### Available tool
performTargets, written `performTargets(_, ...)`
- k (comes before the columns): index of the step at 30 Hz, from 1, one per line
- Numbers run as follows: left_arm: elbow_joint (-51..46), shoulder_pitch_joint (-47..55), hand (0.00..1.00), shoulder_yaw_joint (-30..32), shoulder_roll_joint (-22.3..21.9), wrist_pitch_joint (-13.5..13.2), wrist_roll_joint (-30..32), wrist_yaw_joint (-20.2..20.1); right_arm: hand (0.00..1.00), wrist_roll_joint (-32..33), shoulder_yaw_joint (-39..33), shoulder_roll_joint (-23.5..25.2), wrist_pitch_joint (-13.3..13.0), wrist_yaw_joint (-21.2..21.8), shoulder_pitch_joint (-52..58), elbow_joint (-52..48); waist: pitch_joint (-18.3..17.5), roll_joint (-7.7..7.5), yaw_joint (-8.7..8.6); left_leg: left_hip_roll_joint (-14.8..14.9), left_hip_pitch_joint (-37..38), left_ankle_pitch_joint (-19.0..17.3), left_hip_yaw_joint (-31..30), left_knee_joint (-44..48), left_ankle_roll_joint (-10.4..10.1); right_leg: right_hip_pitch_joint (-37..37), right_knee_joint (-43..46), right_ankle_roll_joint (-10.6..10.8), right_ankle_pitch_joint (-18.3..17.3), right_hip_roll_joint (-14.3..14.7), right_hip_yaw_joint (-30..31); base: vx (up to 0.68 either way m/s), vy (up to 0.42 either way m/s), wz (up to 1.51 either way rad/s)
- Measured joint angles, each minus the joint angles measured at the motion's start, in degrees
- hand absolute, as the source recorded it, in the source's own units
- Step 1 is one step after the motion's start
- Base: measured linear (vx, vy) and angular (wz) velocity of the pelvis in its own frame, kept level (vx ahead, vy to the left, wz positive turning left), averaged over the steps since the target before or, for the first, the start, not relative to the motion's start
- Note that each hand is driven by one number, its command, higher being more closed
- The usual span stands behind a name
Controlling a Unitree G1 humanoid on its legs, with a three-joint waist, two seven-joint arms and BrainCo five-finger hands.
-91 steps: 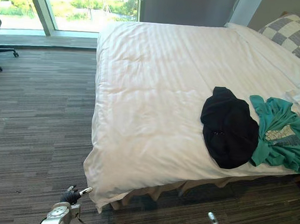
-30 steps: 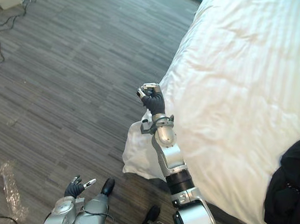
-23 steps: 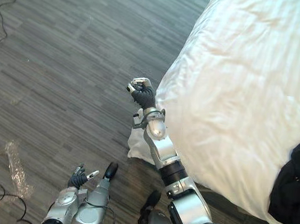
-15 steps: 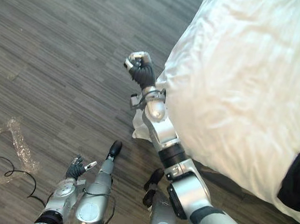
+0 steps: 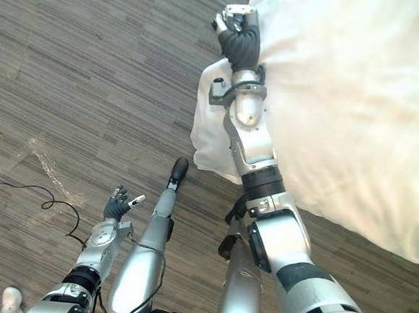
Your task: Tidy the bed and pick cloth on bed and put in laundry
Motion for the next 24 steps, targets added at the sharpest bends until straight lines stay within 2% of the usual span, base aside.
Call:
performTargets(3,-0.5,-1.3,0.00,1.8,-1.2,-0.2,0.0,0.0,1.00,0.0,-0.2,1.4,-0.3,0.0,0.3,1.6,0.1,0.26,0.31,-1.0,-3.2,-0.6,0.3,1.9,-0.6,-5.2,6.0,0.1,-2.9,-1.9,1.1,-0.04,0.007,0.05)
performTargets(5,-1.1,-1.6,0.00,4.1,-2.1,0.0,-0.1,0.0,1.00,-0.1,-1.7,4.2,1.0,0.0,6.1,3.7,0.2,0.21,0.48,-1.7,-4.7,-1.7,0.2,4.2,-0.3,-7.2,10.2,-0.2,-4.7,-3.2,1.1,-0.03,-0.010,0.20)
performTargets(9,-3.5,-1.1,0.00,7.0,-3.3,0.7,-0.2,0.0,1.00,-0.1,-1.0,10.5,1.9,0.6,17.3,3.8,0.2,0.07,0.16,-1.8,-4.9,-3.7,1.7,7.7,0.0,-7.2,12.0,-0.7,-5.4,-3.4,2.1,-0.01,-0.028,-0.11)
performTargets(10,-4.7,-1.0,0.00,7.1,-3.6,0.8,-0.6,0.0,1.00,-0.1,0.3,12.1,2.1,0.9,20.6,3.9,0.1,0.03,-0.30,-1.6,-4.9,-4.2,2.5,8.7,0.1,-7.2,12.1,-0.7,-5.4,-3.4,2.7,-0.01,-0.018,-0.25)
performTargets(12,-6.6,-1.0,0.00,7.1,-4.7,0.9,-1.0,0.0,1.00,-0.1,1.8,14.6,3.0,1.6,27.7,5.4,0.1,-0.06,-2.62,-1.4,-4.0,-5.2,3.4,10.2,0.3,-6.1,12.2,-0.7,-5.4,-3.2,3.2,-0.01,-0.014,-0.23)
performTargets(14,-6.5,-1.0,0.00,6.9,-6.3,1.1,-1.0,0.0,1.00,-0.1,2.4,15.1,3.8,1.9,35.3,7.5,0.1,-0.63,-3.64,-0.8,-1.4,-6.9,4.7,11.9,0.5,-3.2,11.9,-0.7,-5.4,-2.7,4.1,0.01,-0.016,-0.25)
performTargets(15,-6.5,-1.0,0.00,6.9,-6.4,1.2,-1.0,0.0,1.00,-0.1,2.5,15.1,3.8,2.0,36.0,7.6,0.0,-0.78,-3.77,-0.8,-1.2,-7.1,4.8,12.2,0.5,-2.9,11.8,-0.7,-5.4,-2.7,4.1,0.01,-0.022,-0.25)
performTargets(17,-6.5,-1.0,0.00,6.6,-6.7,1.4,-1.0,0.0,1.00,-0.1,3.1,14.4,4.4,2.8,38.7,9.8,-0.4,-1.67,-5.16,-0.1,0.9,-8.4,6.1,13.2,0.4,-0.5,11.4,-0.7,-5.4,-2.1,4.4,0.01,-0.022,-0.21)
performTargets(22,-3.7,-0.4,0.00,4.2,-6.7,2.4,-1.0,-0.1,1.00,0.0,2.0,12.4,4.6,4.0,43.8,9.0,-2.0,-4.03,-6.19,1.1,7.6,-10.5,8.7,14.5,0.7,6.0,9.8,-0.8,-5.4,-1.0,5.9,0.04,-0.024,-0.26)
performTargets(24,-2.7,1.0,0.00,3.5,-6.8,2.9,-0.9,-0.5,1.00,0.2,-1.4,11.7,4.7,4.7,49.5,7.8,-3.9,-5.12,-6.62,1.5,11.0,-12.2,10.4,15.4,0.9,9.6,8.6,-0.8,-5.4,-0.7,6.6,0.09,0.007,-0.31)
